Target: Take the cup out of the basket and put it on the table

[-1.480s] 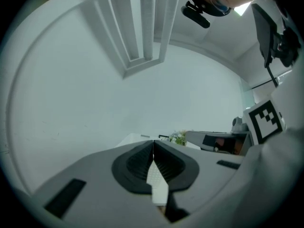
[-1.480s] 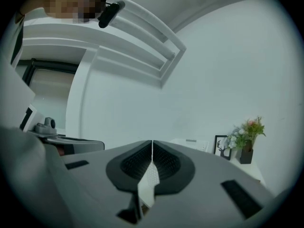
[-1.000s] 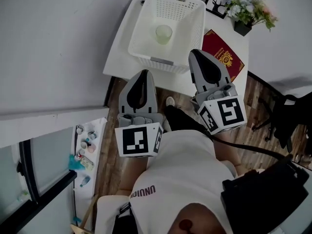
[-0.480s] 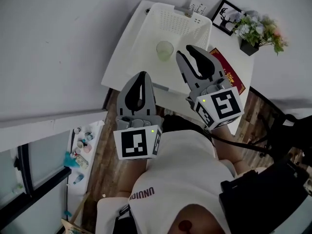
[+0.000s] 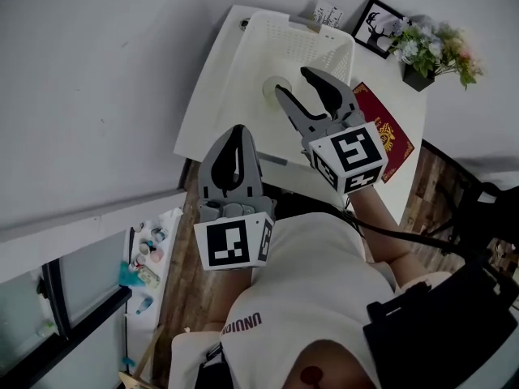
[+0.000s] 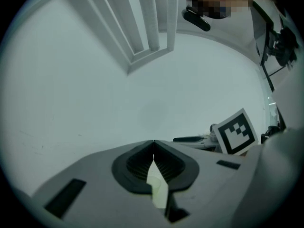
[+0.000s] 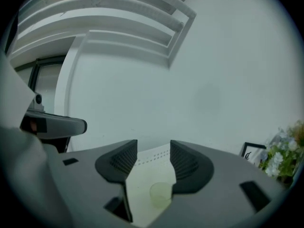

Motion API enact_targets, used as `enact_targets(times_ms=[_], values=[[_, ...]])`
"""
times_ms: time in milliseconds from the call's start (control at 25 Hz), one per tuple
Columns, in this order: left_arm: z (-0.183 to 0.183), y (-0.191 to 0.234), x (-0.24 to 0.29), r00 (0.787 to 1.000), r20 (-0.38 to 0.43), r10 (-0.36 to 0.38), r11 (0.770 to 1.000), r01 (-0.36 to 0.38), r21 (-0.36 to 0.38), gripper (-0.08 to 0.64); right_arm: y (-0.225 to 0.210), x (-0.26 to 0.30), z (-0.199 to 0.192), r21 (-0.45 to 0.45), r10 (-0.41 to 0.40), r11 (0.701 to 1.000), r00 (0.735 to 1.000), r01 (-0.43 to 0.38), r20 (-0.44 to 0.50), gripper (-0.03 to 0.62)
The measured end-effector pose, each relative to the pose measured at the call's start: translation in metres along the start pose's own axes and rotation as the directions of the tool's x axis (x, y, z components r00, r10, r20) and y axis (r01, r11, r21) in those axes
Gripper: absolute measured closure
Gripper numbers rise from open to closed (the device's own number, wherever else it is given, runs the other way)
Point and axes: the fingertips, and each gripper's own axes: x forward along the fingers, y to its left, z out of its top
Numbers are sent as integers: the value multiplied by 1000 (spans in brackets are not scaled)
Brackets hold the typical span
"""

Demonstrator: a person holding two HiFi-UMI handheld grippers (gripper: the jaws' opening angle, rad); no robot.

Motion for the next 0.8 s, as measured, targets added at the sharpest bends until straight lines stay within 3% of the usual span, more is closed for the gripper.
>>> enact_targets(times_ms=[360, 600, 800], values=[[16, 29, 40, 996, 5, -87, 996, 87, -19, 545, -19, 58, -44, 24, -36, 999, 981, 41, -189, 255], [9, 43, 62, 991, -7, -131, 990, 130, -46, 545, -25, 88, -83, -7, -27, 1000, 942, 26, -333, 225], [8, 50, 75, 988, -8, -153, 986, 152, -63, 545, -24, 104, -103, -9, -19, 1000, 922, 17, -386, 213]])
